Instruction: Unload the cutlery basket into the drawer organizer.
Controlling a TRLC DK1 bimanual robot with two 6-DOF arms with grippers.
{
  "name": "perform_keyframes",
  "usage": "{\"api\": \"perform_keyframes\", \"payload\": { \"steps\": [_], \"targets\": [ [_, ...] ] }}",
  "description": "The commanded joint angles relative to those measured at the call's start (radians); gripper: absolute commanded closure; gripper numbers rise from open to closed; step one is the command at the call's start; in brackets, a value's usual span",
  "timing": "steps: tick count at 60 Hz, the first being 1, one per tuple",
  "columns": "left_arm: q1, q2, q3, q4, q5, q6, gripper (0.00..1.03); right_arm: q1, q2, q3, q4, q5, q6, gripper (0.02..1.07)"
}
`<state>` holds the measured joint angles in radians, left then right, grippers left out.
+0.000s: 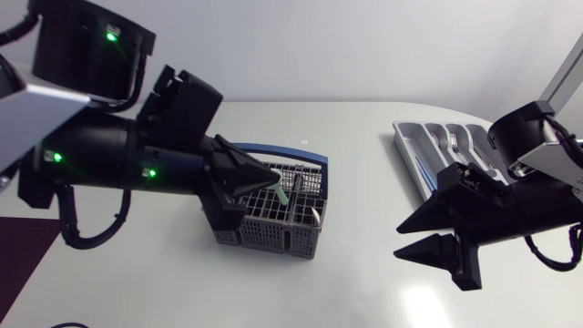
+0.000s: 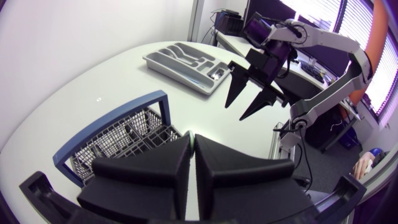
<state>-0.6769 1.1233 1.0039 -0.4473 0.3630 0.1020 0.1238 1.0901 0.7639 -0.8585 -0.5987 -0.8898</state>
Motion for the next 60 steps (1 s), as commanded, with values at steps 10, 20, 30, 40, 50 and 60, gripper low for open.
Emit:
{"api": "perform_keyframes", "payload": {
  "steps": [10,20,30,40,50,60],
  "targets": [
    [-0.058,-0.039,0.096,-0.011,0.016,-0.185,1.00,0.011,-0.053,0.015,-0.053,-0.019,-0.011,0.45],
    [-0.113,-0.003,0.073,0.062,0.010,-0.328,1.00,0.019,-0.104,0.037,-0.097,-0.062,-0.018,0.45],
    [-0.161,0.033,0.076,0.078,0.010,-0.392,1.00,0.046,-0.139,0.078,-0.162,-0.127,-0.018,0.45],
    [-0.194,0.096,0.081,0.073,0.086,-0.435,1.00,0.117,-0.141,0.095,-0.166,-0.184,0.000,0.45],
    [-0.210,0.127,0.088,0.071,0.123,-0.456,1.00,0.168,-0.128,0.095,-0.151,-0.230,0.003,0.47],
    [-0.227,0.150,0.090,0.075,0.139,-0.466,1.00,0.227,-0.084,0.086,-0.103,-0.243,0.037,0.49]
  ]
}}
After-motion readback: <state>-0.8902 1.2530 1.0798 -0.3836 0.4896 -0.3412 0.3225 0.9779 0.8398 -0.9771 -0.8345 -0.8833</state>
